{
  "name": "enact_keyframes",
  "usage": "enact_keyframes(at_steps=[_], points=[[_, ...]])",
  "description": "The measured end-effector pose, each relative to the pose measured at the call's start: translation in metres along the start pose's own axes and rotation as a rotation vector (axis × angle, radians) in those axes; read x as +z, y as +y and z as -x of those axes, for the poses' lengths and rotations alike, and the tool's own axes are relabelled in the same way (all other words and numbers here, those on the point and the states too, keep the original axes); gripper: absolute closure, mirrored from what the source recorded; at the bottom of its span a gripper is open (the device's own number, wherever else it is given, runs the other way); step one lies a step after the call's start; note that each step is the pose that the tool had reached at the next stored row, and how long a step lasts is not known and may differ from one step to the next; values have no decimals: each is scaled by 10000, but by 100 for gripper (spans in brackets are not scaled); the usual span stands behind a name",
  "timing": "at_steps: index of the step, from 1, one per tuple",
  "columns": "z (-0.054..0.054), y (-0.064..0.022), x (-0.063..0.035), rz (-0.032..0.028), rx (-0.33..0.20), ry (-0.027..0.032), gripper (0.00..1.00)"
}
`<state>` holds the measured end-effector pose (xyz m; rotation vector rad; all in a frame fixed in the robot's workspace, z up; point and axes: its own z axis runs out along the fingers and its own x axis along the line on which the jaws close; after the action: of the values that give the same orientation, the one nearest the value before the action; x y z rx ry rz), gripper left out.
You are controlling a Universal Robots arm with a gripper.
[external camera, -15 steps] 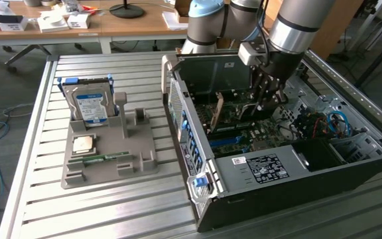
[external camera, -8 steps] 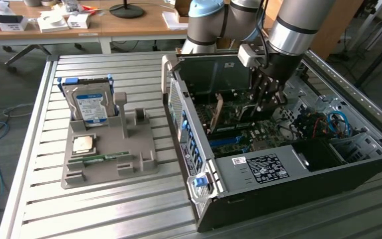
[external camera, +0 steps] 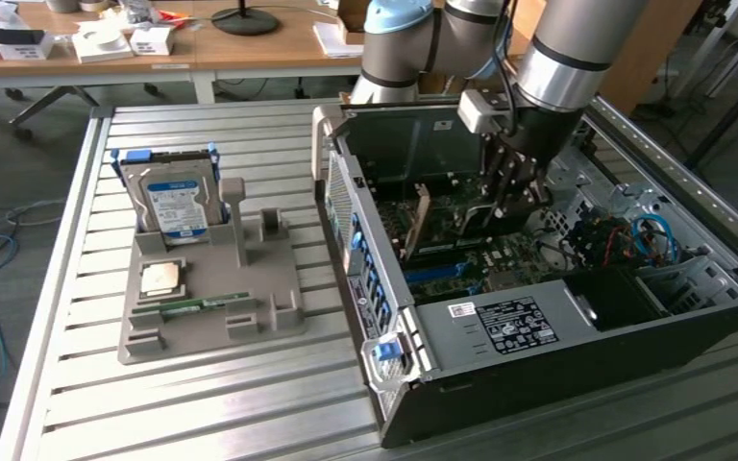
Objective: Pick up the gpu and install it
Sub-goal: 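Insert the gpu into the slot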
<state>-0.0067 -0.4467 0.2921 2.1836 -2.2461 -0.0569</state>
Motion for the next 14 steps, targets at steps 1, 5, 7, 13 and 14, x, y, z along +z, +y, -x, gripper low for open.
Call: enact_keyframes(at_steps=[1, 5, 7, 13, 14], points=[[0, 2, 6, 0, 1, 0, 73], [-1, 14, 29, -5, -1, 0, 73], [-2, 20, 39, -14, -1, -2, 73], [-2, 50, 50, -36, -2, -6, 73], [-2, 57, 50, -38, -1, -6, 73]])
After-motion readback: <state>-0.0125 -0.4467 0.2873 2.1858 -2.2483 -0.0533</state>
